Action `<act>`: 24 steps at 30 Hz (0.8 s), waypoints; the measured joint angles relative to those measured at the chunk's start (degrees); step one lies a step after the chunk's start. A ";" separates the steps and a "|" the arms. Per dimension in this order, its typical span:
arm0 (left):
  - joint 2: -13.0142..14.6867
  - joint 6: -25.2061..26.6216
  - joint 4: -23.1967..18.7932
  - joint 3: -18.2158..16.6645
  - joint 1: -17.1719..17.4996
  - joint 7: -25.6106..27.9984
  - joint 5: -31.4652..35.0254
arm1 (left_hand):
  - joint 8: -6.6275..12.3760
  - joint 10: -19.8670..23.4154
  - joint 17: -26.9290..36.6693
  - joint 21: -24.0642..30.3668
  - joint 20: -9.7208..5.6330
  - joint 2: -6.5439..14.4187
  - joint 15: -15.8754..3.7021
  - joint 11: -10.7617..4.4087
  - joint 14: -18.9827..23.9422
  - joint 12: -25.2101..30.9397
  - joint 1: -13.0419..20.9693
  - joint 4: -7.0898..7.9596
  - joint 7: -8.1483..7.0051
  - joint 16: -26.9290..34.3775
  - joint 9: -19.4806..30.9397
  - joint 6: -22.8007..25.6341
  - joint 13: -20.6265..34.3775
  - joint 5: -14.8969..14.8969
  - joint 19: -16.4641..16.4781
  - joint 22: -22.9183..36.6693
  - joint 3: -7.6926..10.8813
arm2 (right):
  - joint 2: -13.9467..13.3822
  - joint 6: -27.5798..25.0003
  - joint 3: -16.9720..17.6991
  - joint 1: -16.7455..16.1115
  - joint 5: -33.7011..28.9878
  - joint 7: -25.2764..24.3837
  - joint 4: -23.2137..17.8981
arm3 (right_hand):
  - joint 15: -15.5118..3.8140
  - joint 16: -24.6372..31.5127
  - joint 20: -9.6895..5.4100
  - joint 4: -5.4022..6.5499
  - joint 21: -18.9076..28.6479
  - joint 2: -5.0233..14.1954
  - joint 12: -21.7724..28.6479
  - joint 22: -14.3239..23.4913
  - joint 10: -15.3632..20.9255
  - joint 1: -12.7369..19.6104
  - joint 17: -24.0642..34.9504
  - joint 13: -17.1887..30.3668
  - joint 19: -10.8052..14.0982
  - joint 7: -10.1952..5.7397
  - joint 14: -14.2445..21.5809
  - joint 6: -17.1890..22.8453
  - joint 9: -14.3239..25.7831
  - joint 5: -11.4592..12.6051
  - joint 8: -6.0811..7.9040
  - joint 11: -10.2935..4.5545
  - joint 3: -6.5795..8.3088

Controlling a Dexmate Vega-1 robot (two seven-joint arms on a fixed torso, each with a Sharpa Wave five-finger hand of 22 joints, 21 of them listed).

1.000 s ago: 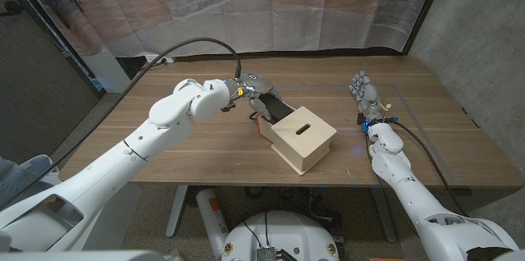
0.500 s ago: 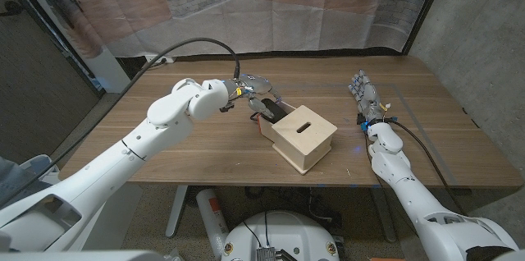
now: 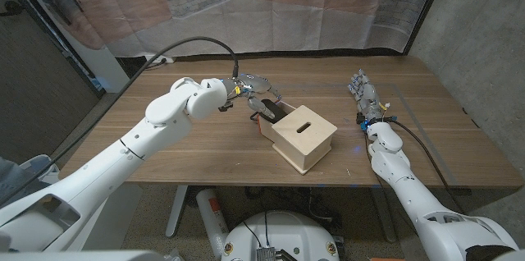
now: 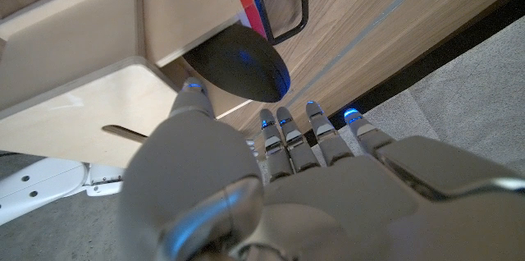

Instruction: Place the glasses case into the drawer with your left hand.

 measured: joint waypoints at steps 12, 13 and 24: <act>-0.32 0.87 0.99 -2.55 1.71 3.88 -3.59 | 0.00 -3.05 -0.01 0.00 -0.01 1.79 0.09 1.40 -1.96 0.00 -1.79 1.25 1.11 0.00 0.00 -2.78 -0.01 0.85 0.00 0.27 -0.20 | -0.03 -0.41 -0.17 0.00 -0.25 -0.38 -0.21 | 0.00 0.00 0.00 0.00 0.00 0.00 0.00 0.00 0.00 0.00 0.00 0.00 0.00 0.00 0.00 0.00 0.00 0.00 0.00 0.00 0.00; -0.40 0.87 1.19 -2.98 1.98 3.88 -3.59 | 0.00 -3.56 0.00 0.00 0.00 2.10 0.00 1.48 -2.04 0.00 -2.10 1.46 1.28 0.00 0.00 -3.13 -0.01 0.85 0.00 0.28 -0.12 | -0.03 -0.45 -0.17 0.00 -0.29 -0.41 -0.21 | 0.00 0.00 0.00 0.00 0.00 0.00 0.00 0.00 0.00 0.00 0.00 0.00 0.00 0.00 0.00 0.00 0.00 0.00 0.00 0.00 0.00; -1.71 1.18 3.60 -8.57 5.59 11.60 -15.54 | -0.27 -6.32 0.27 0.28 -0.01 5.28 0.06 3.46 -3.78 0.00 -6.66 4.85 2.85 0.01 0.16 -8.81 -0.01 1.07 0.01 0.27 -1.16 | 0.03 -0.71 -0.55 0.26 -0.66 -0.51 -0.04 | 0.00 0.00 0.00 0.00 0.00 0.00 0.00 0.00 -0.01 0.00 0.00 0.00 0.00 0.00 0.00 0.00 0.00 0.00 0.00 0.00 0.00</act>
